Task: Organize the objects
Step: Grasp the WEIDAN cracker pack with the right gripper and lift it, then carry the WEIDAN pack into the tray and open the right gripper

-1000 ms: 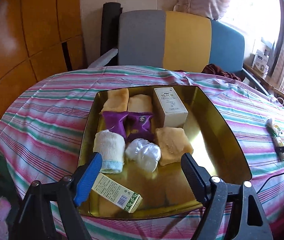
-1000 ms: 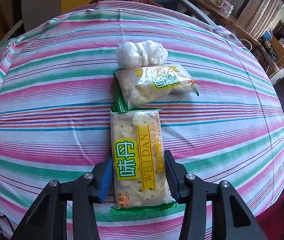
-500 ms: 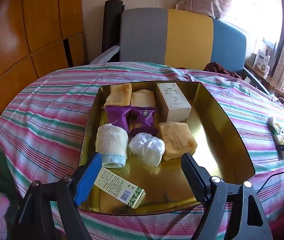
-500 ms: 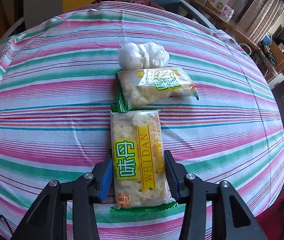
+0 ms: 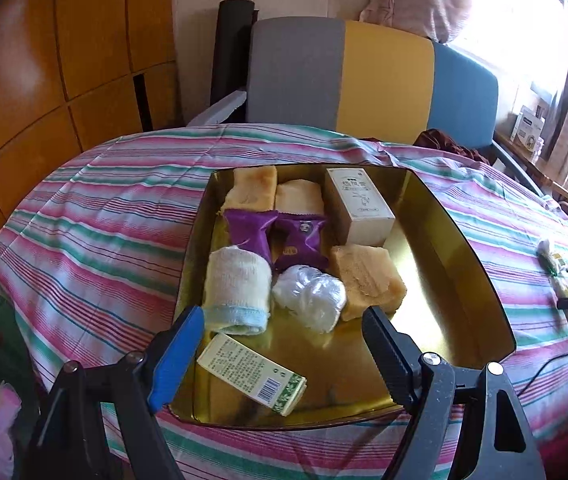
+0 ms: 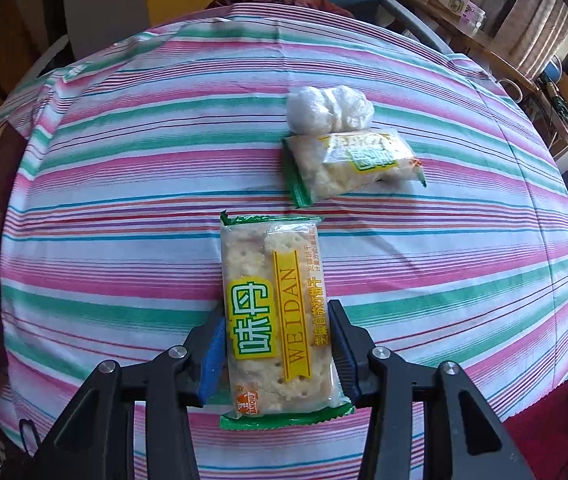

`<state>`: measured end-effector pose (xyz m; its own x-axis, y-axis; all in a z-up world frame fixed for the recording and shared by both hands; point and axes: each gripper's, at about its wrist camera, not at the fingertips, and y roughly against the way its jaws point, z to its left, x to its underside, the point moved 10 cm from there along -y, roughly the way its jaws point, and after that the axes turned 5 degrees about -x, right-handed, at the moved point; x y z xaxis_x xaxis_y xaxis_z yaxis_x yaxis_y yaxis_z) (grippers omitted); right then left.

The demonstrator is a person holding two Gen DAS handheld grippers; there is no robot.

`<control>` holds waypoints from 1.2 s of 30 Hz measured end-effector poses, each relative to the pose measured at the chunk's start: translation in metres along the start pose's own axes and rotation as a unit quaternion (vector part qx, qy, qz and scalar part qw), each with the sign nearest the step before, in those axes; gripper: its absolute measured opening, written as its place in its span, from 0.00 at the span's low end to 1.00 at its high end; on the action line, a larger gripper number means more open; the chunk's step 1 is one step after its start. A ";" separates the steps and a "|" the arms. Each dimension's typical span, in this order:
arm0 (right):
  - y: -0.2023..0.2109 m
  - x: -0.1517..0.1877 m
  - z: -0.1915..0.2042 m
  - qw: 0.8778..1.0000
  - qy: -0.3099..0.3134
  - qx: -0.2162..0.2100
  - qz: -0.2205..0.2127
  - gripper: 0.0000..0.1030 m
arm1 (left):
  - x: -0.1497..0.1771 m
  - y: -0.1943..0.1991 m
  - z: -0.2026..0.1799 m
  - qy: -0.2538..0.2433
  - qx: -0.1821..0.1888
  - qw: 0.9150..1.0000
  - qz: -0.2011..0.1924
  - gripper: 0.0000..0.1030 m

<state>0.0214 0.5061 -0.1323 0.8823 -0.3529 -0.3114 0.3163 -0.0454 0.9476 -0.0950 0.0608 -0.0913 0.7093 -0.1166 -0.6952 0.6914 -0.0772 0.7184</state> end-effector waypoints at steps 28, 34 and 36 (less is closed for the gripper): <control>-0.006 -0.029 0.404 0.946 0.266 -0.187 0.001 0.46 | 0.009 -0.010 0.075 0.076 -0.018 0.997 0.018 0.80; -0.036 -0.032 0.432 0.937 0.315 -0.153 0.007 0.46 | 0.011 -0.013 0.076 0.078 -0.016 0.997 0.024 0.80; -0.043 -0.031 0.434 0.935 0.319 -0.155 0.011 0.46 | 0.011 -0.013 0.077 0.079 -0.016 0.996 0.024 0.80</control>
<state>-0.1704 0.1133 -0.1320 0.8869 0.2824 -0.3657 0.2952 0.2626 0.9187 -0.1071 -0.0160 -0.1065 0.7531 0.0384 -0.6568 0.6579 -0.0439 0.7518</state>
